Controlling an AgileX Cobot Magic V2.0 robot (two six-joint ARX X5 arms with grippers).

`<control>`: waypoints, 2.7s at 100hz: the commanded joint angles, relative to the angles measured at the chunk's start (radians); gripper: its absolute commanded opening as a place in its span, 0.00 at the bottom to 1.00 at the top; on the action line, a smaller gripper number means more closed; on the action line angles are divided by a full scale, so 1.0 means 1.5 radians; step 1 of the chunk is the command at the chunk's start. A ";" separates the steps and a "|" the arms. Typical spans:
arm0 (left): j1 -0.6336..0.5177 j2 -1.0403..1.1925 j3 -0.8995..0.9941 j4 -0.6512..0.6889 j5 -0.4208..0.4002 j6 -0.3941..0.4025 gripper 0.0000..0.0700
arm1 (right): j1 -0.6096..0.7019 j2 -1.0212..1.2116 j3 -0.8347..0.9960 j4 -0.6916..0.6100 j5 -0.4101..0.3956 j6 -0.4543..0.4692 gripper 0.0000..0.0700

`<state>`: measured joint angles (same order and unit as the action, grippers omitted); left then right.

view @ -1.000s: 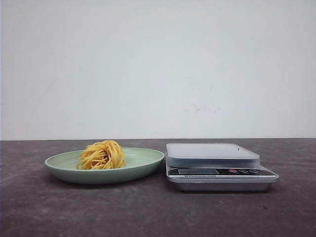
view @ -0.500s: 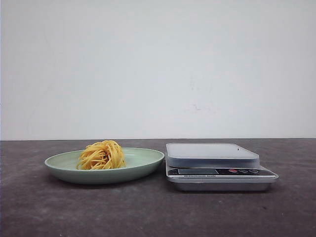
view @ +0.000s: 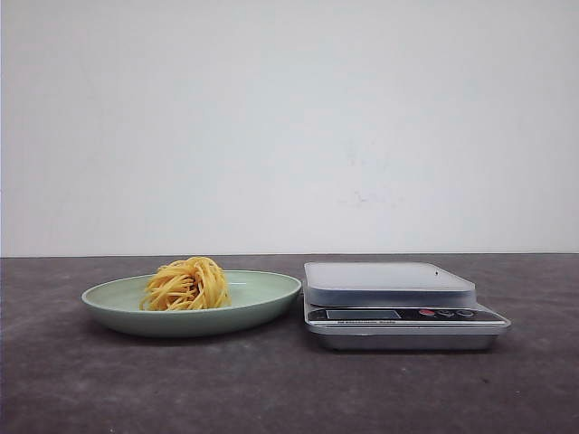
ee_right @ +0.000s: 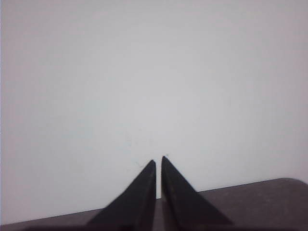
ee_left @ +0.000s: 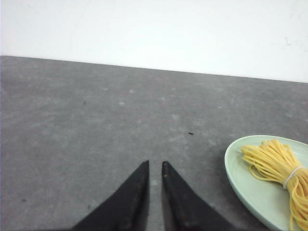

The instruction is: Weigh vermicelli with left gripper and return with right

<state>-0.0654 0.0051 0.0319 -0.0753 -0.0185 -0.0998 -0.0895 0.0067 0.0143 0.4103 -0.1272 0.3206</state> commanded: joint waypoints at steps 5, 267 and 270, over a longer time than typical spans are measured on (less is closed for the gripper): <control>0.001 0.000 -0.004 0.034 0.017 -0.073 0.02 | 0.001 -0.002 0.003 0.009 -0.013 0.054 0.01; -0.275 1.284 0.981 -0.483 0.115 -0.165 0.02 | 0.010 0.304 0.564 -0.718 -0.279 -0.067 0.52; -0.276 1.275 0.987 -0.482 0.124 -0.165 0.02 | 0.010 0.304 0.564 -0.719 -0.279 -0.067 0.52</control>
<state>-0.4667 1.9305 1.4738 -0.8078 0.1410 -0.3698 -0.0765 0.4587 0.8482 -0.6716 -0.5465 0.2317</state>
